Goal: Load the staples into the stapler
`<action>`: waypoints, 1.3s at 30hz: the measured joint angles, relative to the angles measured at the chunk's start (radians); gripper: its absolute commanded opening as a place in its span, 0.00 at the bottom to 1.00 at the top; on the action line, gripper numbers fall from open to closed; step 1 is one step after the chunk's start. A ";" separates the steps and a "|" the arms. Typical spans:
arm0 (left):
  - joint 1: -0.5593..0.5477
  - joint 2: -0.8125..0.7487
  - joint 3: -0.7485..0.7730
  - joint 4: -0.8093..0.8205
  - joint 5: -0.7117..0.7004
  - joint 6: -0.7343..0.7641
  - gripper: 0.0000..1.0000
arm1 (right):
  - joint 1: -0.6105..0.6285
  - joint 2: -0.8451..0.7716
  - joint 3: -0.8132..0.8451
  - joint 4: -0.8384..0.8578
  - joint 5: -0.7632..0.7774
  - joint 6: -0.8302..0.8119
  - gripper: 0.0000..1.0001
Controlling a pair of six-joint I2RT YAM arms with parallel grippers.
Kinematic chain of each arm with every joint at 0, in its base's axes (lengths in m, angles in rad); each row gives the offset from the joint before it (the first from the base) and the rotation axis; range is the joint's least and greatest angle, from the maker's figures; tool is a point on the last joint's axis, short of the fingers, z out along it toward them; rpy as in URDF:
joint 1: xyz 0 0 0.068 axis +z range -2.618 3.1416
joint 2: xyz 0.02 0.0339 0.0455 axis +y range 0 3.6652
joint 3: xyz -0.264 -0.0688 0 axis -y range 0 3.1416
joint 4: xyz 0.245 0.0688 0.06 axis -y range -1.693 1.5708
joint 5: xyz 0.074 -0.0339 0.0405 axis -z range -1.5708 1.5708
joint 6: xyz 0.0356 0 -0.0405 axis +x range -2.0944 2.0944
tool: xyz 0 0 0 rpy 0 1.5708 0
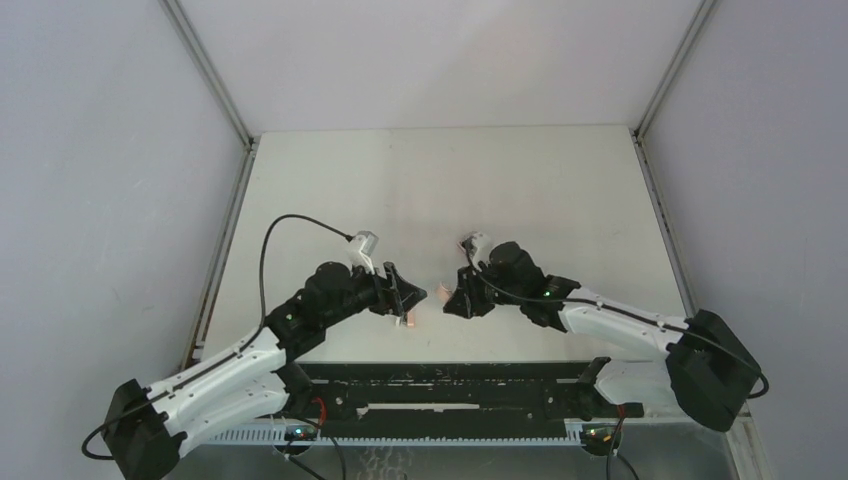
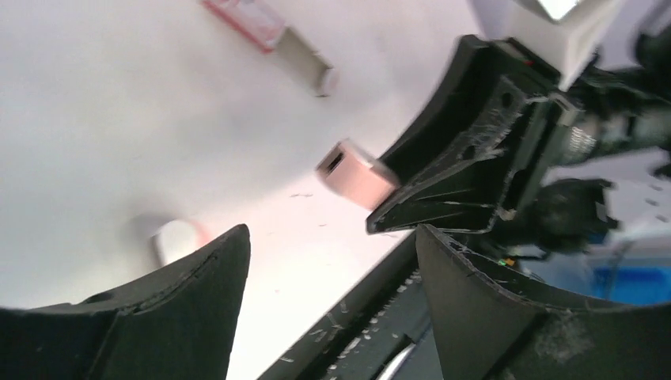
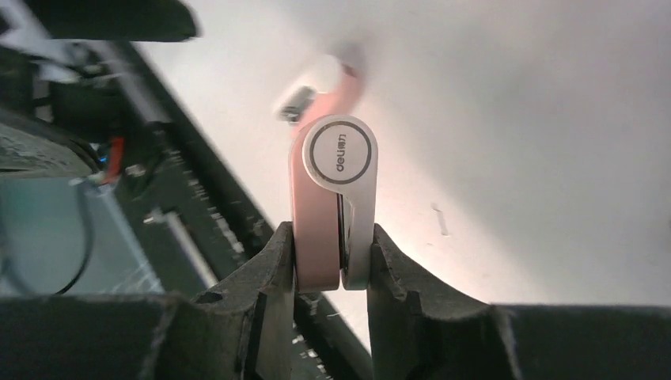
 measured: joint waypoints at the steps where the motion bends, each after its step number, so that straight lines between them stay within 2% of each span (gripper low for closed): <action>1: 0.006 0.003 0.000 -0.026 -0.031 -0.002 0.80 | 0.013 0.026 0.017 -0.029 0.069 -0.001 0.00; 7: 0.034 0.046 -0.010 -0.108 -0.154 -0.019 0.81 | 0.120 0.198 0.124 -0.139 0.353 -0.007 0.00; 11: 0.050 0.045 -0.024 -0.106 -0.190 -0.024 0.81 | 0.169 0.315 0.205 -0.171 0.457 -0.011 0.00; 13: 0.062 0.045 -0.032 -0.108 -0.203 -0.024 0.81 | 0.187 0.370 0.245 -0.182 0.491 -0.012 0.04; 15: 0.070 0.045 -0.039 -0.108 -0.210 -0.023 0.81 | 0.205 0.426 0.288 -0.193 0.514 -0.013 0.15; 17: 0.079 0.046 -0.042 -0.112 -0.212 -0.022 0.82 | 0.218 0.472 0.314 -0.193 0.525 -0.013 0.33; 19: 0.089 0.046 -0.042 -0.112 -0.214 -0.020 0.83 | 0.223 0.494 0.318 -0.195 0.525 -0.015 0.46; 21: 0.101 0.048 -0.045 -0.110 -0.214 -0.014 0.84 | 0.225 0.503 0.318 -0.202 0.524 -0.020 0.55; 24: 0.122 0.064 -0.053 -0.102 -0.212 0.008 0.84 | 0.230 0.503 0.318 -0.202 0.524 -0.028 0.61; 28: 0.166 0.108 -0.053 -0.079 -0.197 0.044 0.85 | 0.230 0.492 0.318 -0.203 0.522 -0.042 0.82; 31: 0.220 0.149 -0.049 -0.052 -0.175 0.081 0.85 | 0.214 0.451 0.318 -0.204 0.516 -0.054 0.88; 35: 0.331 0.194 -0.021 -0.048 -0.171 0.140 0.84 | 0.146 0.342 0.318 -0.211 0.500 -0.081 0.88; 36: 0.505 0.198 0.019 -0.026 -0.168 0.165 0.85 | 0.046 0.253 0.318 -0.209 0.501 -0.098 0.88; 37: 0.513 0.197 0.021 -0.024 -0.169 0.166 0.85 | 0.040 0.248 0.318 -0.209 0.503 -0.099 0.89; 39: 0.631 0.179 0.025 0.015 -0.162 0.175 0.86 | -0.053 0.196 0.288 -0.180 0.471 -0.116 0.89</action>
